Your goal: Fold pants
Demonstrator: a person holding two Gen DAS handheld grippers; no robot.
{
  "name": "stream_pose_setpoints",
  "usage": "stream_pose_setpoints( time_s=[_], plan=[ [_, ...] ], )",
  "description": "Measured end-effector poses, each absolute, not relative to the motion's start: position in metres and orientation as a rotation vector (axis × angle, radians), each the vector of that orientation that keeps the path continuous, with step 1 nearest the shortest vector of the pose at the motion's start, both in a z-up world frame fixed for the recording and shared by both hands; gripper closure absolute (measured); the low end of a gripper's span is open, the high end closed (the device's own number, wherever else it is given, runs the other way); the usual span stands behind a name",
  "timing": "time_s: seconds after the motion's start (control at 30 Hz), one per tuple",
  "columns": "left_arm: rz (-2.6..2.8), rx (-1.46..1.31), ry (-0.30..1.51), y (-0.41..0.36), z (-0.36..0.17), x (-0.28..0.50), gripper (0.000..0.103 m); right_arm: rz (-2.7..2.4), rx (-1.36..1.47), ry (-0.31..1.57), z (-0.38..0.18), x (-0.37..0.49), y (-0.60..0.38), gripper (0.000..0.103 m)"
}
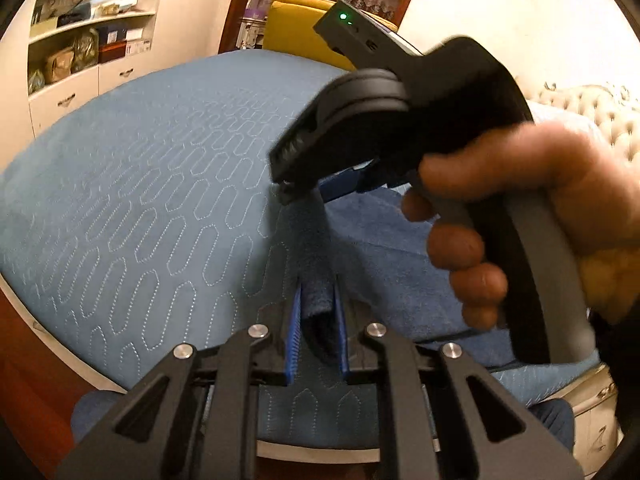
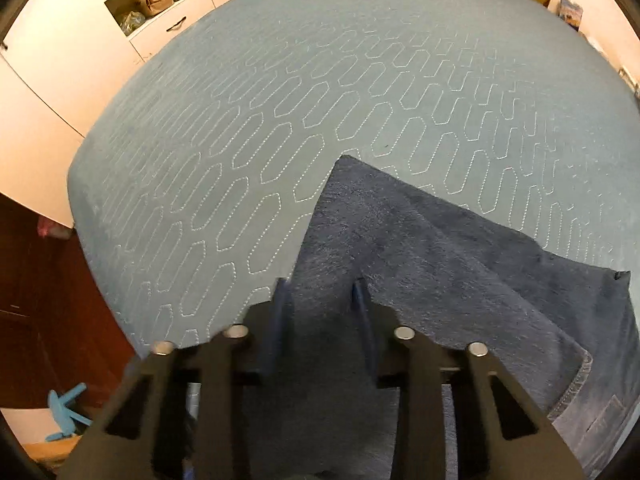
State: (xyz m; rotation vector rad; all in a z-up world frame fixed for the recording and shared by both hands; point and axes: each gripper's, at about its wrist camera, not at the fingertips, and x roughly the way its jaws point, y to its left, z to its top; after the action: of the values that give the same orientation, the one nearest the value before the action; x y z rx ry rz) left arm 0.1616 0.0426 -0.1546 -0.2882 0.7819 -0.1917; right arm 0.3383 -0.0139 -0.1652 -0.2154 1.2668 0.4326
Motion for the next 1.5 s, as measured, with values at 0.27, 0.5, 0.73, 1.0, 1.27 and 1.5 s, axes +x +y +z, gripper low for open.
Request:
stream_pose_setpoints(
  time_s=[0.27, 0.5, 0.73, 1.0, 1.27, 1.5],
  plan=[
    [-0.111, -0.398, 0.789, 0.043, -0.174, 0.164, 0.029, 0.442, -0.134, 1.235, -0.151, 0.337, -0.037, 0.086],
    [-0.104, -0.203, 0.718, -0.018, -0.145, 0.171, 0.092, 0.489, 0.085, 1.193, -0.112, 0.337, -0.1, 0.089],
    [-0.239, 0.08, 0.463, -0.155, -0.065, 0.143, 0.092, 0.483, 0.284, 1.02, -0.022, 0.314, -0.259, 0.089],
    [-0.443, 0.362, 0.352, -0.368, -0.081, 0.114, 0.092, 0.34, 0.472, 0.928, -0.032, 0.272, -0.479, 0.089],
    [-0.457, 0.721, 0.415, -0.486, -0.208, 0.113, 0.074, 0.249, 0.467, 1.072, -0.181, 0.278, -0.566, 0.081],
    [-0.415, 0.828, 0.285, -0.496, -0.226, 0.105, 0.057, 0.19, 0.352, 1.012, -0.187, 0.266, -0.566, 0.054]
  ],
)
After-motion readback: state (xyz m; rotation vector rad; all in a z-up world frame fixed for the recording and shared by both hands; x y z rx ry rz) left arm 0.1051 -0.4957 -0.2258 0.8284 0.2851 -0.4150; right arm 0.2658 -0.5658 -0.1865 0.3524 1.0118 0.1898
